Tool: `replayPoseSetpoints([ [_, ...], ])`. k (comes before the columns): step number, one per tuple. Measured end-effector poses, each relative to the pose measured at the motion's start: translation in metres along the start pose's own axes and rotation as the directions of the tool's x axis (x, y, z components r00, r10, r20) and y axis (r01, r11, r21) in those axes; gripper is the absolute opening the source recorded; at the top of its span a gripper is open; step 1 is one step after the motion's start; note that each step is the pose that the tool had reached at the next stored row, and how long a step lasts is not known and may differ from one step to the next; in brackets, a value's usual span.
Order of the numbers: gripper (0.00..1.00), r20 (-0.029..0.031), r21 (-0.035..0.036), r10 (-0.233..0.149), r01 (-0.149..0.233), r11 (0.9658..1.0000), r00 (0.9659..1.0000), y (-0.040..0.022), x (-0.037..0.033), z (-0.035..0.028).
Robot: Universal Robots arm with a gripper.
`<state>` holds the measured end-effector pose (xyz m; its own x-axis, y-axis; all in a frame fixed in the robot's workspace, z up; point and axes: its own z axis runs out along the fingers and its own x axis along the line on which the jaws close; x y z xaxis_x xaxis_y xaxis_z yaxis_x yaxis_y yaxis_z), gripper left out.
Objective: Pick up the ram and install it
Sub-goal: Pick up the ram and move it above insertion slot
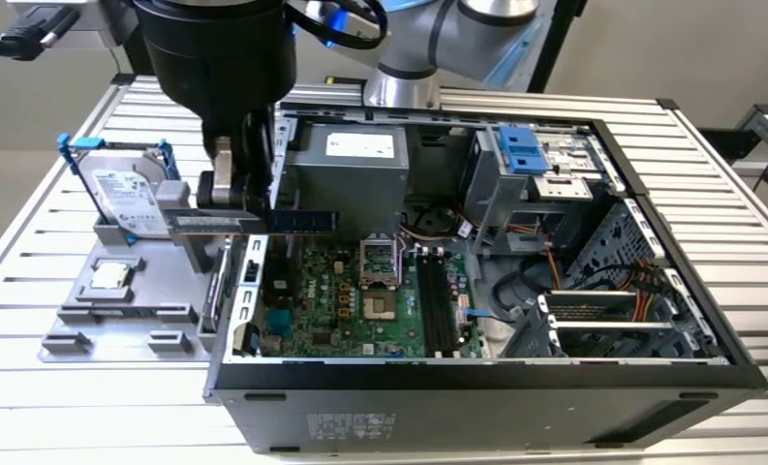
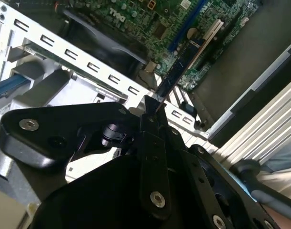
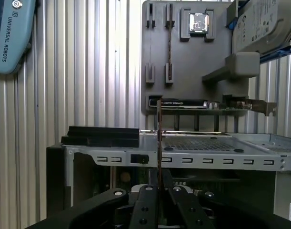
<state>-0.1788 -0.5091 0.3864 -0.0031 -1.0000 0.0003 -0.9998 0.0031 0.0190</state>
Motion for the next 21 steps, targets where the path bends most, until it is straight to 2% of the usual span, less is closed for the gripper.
replayPoseSetpoints([
  [21, 0.00, 0.0001, -0.0005, 0.000, 0.000, 1.0000, 1.0000, -0.0309, -0.0001, -0.0005],
])
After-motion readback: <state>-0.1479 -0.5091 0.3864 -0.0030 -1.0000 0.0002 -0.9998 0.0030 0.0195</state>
